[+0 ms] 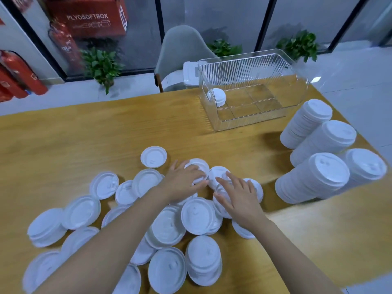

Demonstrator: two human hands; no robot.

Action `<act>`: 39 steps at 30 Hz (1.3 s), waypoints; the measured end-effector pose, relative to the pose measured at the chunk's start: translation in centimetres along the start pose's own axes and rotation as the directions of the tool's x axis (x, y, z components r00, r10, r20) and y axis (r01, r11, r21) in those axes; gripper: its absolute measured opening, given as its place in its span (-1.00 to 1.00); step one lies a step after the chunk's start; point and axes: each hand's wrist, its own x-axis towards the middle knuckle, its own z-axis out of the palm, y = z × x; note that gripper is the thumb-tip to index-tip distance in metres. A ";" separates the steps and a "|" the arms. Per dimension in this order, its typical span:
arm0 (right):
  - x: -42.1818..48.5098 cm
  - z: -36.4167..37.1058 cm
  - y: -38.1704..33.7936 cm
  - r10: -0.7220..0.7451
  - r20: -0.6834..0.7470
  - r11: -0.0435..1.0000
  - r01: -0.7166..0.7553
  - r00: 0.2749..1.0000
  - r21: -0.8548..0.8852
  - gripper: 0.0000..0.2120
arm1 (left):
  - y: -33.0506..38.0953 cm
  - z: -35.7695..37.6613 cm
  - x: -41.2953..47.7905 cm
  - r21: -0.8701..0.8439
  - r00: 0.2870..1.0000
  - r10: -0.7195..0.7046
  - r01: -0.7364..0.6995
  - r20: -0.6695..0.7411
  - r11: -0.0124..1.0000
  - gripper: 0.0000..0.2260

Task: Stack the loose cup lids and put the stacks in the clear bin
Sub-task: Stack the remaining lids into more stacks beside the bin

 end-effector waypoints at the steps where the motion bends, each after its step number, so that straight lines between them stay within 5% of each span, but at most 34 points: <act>1: -0.5 0.0 -0.2 -0.004 0.000 1.000 0.004 1.000 -0.009 0.11 | 0.2 0.2 -0.6 -0.009 1.000 -0.005 0.005 -0.006 1.000 -0.56; 5: -1.4 -0.6 -1.0 -0.064 -0.039 0.996 0.061 0.997 -0.067 0.05 | -0.1 0.4 -2.7 -0.025 0.982 0.001 -0.006 -0.190 1.000 -0.60; 9: -1.5 -0.6 -2.2 -0.209 -0.126 0.973 0.193 0.970 -0.130 -0.24 | -1.3 1.3 -5.1 -0.108 0.922 0.037 -0.085 -0.385 0.991 -0.45; 18: -0.7 2.6 -4.1 -0.525 -0.393 0.849 0.436 0.754 -0.299 -0.41 | -4.3 3.4 -7.7 -0.021 0.747 0.150 -0.215 -0.647 0.976 -0.56; 26: -7.0 5.4 -5.3 -0.636 -0.466 0.772 0.499 0.615 -0.394 -0.45 | -1.8 4.6 -16.1 0.177 0.624 0.230 -0.147 -0.747 0.973 -0.56; 35: -15.0 10.1 -4.3 -0.643 -0.490 0.766 0.513 0.589 -0.388 -0.49 | 1.4 15.0 -23.6 0.124 0.536 0.150 -0.084 -0.831 0.989 -0.63; 39: -14.8 11.8 -3.6 -0.641 -0.514 0.767 0.454 0.570 -0.453 -0.54 | 2.1 18.1 -23.7 0.160 0.550 0.146 -0.023 -0.822 0.987 -0.62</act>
